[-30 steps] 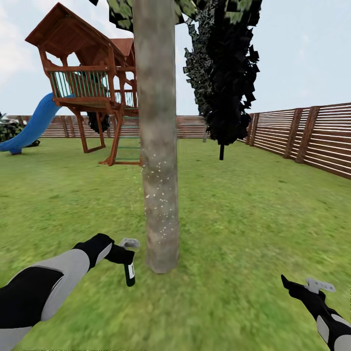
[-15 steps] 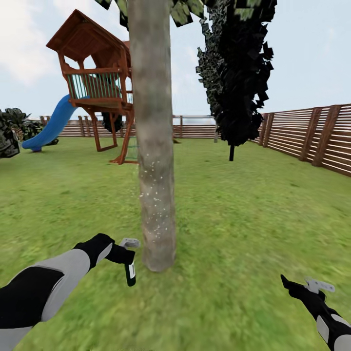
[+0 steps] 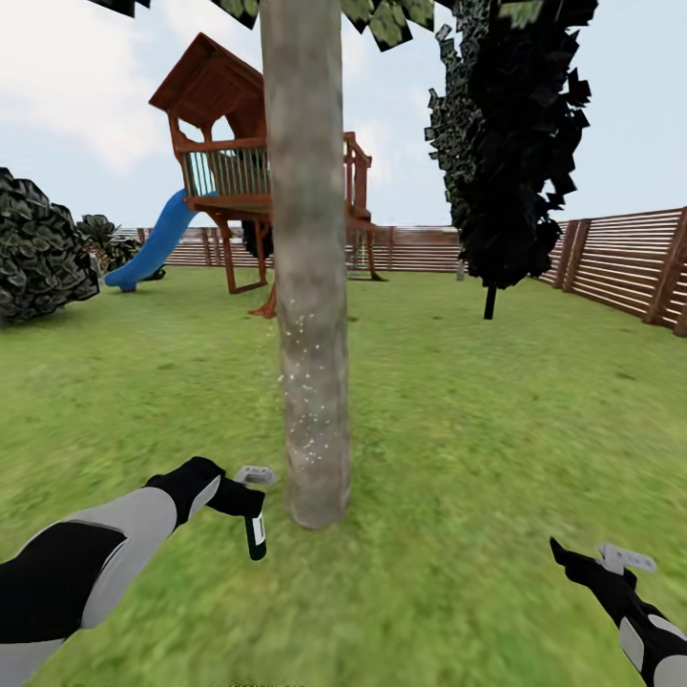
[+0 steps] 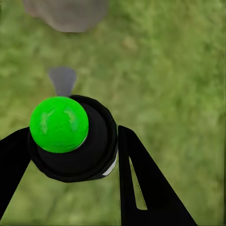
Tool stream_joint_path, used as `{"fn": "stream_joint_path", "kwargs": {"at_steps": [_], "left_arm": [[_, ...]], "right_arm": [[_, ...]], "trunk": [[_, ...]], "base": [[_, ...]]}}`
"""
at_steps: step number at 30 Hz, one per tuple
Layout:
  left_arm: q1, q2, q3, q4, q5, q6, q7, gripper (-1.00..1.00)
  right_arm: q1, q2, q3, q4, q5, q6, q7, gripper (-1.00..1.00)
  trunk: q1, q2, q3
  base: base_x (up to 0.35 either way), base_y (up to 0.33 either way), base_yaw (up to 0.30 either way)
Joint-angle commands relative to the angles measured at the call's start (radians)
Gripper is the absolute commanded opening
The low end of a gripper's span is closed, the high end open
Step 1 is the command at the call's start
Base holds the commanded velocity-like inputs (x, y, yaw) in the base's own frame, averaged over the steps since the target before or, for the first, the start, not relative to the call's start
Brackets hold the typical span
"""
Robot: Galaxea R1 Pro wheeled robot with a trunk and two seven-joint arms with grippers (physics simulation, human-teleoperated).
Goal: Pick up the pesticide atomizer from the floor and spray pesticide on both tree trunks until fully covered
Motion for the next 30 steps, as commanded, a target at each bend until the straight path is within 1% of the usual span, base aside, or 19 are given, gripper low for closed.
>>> {"fn": "stream_joint_path", "kwargs": {"at_steps": [1, 12, 22, 30], "left_arm": [[0.000, 0.000, 0.001, 0.000, 0.001, 0.000, 0.000, -1.00], [0.000, -0.002, 0.001, 0.000, 0.001, 0.000, 0.001, -1.00], [0.000, -0.008, 0.001, 0.000, 0.001, 0.000, 0.001, -1.00], [0.000, -0.008, 0.001, -0.001, 0.001, 0.000, 0.001, -1.00]], "right_arm": [[0.000, 0.000, 0.000, 0.000, 0.000, 0.000, 0.000, 1.00], [0.000, 0.000, 0.000, 0.000, 0.000, 0.000, 0.000, 1.00], [0.000, 0.000, 0.000, 0.000, 0.000, 0.000, 0.000, 1.00], [0.000, 0.000, 0.000, 0.000, 0.000, 0.000, 0.000, 1.00]], "trunk": [[0.000, 0.000, 0.000], [0.000, 0.000, 0.000], [0.000, 0.000, 0.000], [0.000, 0.000, 0.000]], "base": [[0.000, -0.322, 0.164], [-0.015, -0.322, 0.013], [-0.226, -0.255, 0.000], [-0.044, -0.330, 0.176]]}}
